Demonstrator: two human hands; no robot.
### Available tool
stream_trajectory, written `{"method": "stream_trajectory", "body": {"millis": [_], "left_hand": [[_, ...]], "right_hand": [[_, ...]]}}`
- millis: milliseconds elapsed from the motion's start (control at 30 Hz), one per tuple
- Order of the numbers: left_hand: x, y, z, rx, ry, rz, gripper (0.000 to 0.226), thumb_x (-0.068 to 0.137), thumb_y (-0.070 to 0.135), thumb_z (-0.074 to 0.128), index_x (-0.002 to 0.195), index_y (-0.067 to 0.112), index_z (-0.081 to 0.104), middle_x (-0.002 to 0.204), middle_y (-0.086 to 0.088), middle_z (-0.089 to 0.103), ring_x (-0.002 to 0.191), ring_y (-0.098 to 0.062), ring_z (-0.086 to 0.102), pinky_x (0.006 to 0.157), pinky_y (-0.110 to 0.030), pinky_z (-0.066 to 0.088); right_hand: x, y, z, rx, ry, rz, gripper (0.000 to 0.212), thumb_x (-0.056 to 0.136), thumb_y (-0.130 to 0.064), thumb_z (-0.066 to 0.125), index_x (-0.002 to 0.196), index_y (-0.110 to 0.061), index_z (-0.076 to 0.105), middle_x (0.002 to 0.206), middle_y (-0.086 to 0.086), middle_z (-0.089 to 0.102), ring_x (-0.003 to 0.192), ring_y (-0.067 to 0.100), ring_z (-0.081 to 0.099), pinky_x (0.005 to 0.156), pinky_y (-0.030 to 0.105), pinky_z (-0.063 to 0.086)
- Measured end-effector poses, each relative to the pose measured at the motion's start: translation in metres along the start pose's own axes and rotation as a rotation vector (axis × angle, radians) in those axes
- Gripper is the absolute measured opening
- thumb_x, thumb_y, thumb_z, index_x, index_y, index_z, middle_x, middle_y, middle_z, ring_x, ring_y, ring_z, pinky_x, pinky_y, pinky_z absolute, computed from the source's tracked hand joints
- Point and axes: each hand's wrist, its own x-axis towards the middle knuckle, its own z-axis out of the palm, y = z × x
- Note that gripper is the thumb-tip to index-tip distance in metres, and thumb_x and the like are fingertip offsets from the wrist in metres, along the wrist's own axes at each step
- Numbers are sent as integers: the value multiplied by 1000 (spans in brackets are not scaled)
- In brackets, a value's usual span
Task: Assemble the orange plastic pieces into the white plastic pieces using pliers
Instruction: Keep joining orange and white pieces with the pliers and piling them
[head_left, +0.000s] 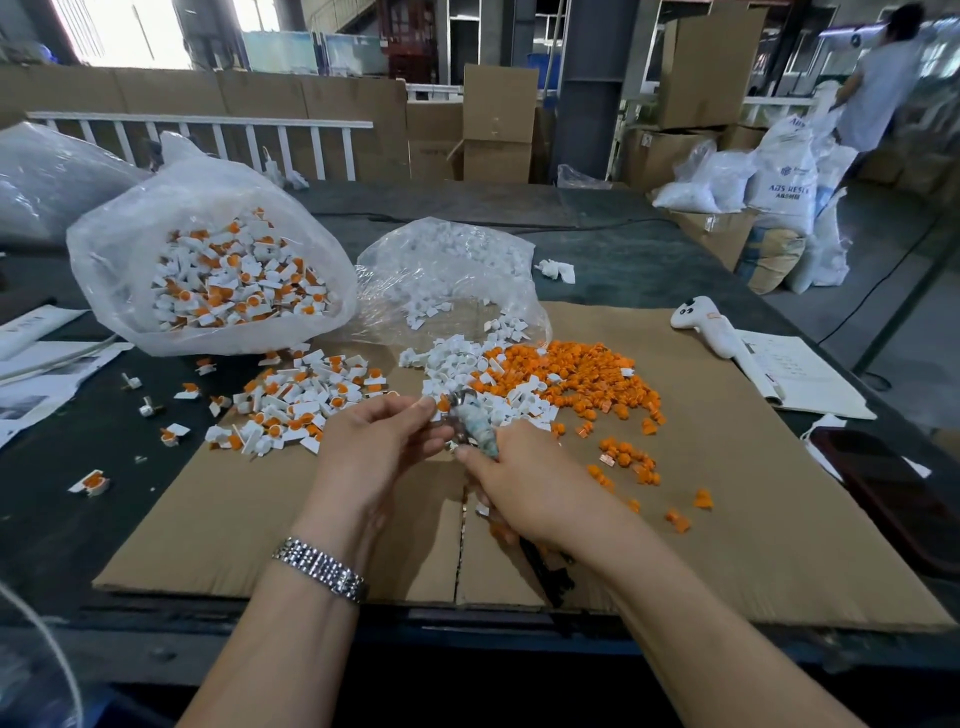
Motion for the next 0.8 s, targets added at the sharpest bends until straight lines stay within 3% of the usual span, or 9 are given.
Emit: {"method": "stream_trajectory", "body": {"millis": [133, 200, 267, 367, 467, 533, 600, 700, 800], "left_hand": [[2, -2, 1, 17, -22, 8, 6, 91, 1, 72, 87, 0, 69, 72, -13, 74, 64, -17, 75, 58, -19, 59], [3, -5, -1, 6, -54, -3, 5, 91, 2, 73, 87, 1, 70, 72, -13, 75, 67, -18, 75, 59, -20, 59], [7, -7, -7, 14, -52, 17, 4, 92, 5, 73, 90, 2, 71, 76, -13, 76, 70, -19, 76, 62, -21, 59], [17, -8, -25, 158, 62, 109, 7, 92, 11, 75, 96, 6, 74, 81, -10, 79, 75, -19, 77, 67, -23, 61], [28, -3, -46, 354, 295, 208, 7, 90, 10, 77, 94, 15, 75, 83, -3, 79, 73, -11, 76, 69, -25, 58], [32, 1, -56, 475, 465, 282, 16, 90, 11, 78, 104, 19, 75, 99, 1, 78, 74, -2, 71, 67, -21, 52], [32, 2, -59, 594, 536, 358, 29, 93, 12, 75, 120, 20, 71, 115, 5, 71, 78, 2, 68, 67, -22, 51], [30, -2, -47, 763, 364, 426, 23, 95, 14, 71, 115, 25, 71, 117, 7, 70, 97, -11, 68, 85, -37, 59], [30, -17, -24, 968, 29, 406, 18, 97, 16, 69, 109, 29, 72, 104, 18, 66, 93, 4, 60, 77, -19, 51]], "right_hand": [[-1, 2, -1, 56, -29, 36, 36, 105, -36, 50, 92, -4, 57, 70, 10, 59, 52, 23, 56, 60, 40, 56], [-3, 4, -12, 225, -140, 65, 38, 105, -36, 49, 91, -2, 57, 61, 7, 58, 44, 17, 56, 46, 29, 52], [-5, 7, -25, 235, -204, 65, 41, 103, -43, 50, 87, -6, 57, 56, 1, 61, 45, 13, 59, 44, 23, 48], [6, 23, -42, 34, -44, 66, 50, 98, -58, 49, 90, -10, 63, 69, 4, 65, 57, 15, 59, 57, 34, 53], [23, 46, -60, -206, 186, 105, 38, 98, -57, 48, 88, -21, 54, 79, 0, 62, 66, 16, 58, 57, 31, 46], [32, 63, -67, -383, 259, 166, 35, 97, -54, 51, 87, -21, 49, 86, 2, 59, 72, 16, 56, 57, 32, 42], [41, 79, -68, -489, 289, 211, 40, 96, -56, 53, 96, -16, 52, 98, 5, 58, 83, 20, 57, 66, 36, 48], [51, 94, -63, -625, 301, 268, 62, 93, -65, 49, 122, -11, 52, 123, 13, 55, 113, 32, 54, 94, 49, 49], [56, 102, -56, -729, 299, 280, 71, 93, -70, 43, 132, -11, 49, 134, 16, 50, 125, 35, 48, 101, 51, 45]]}}
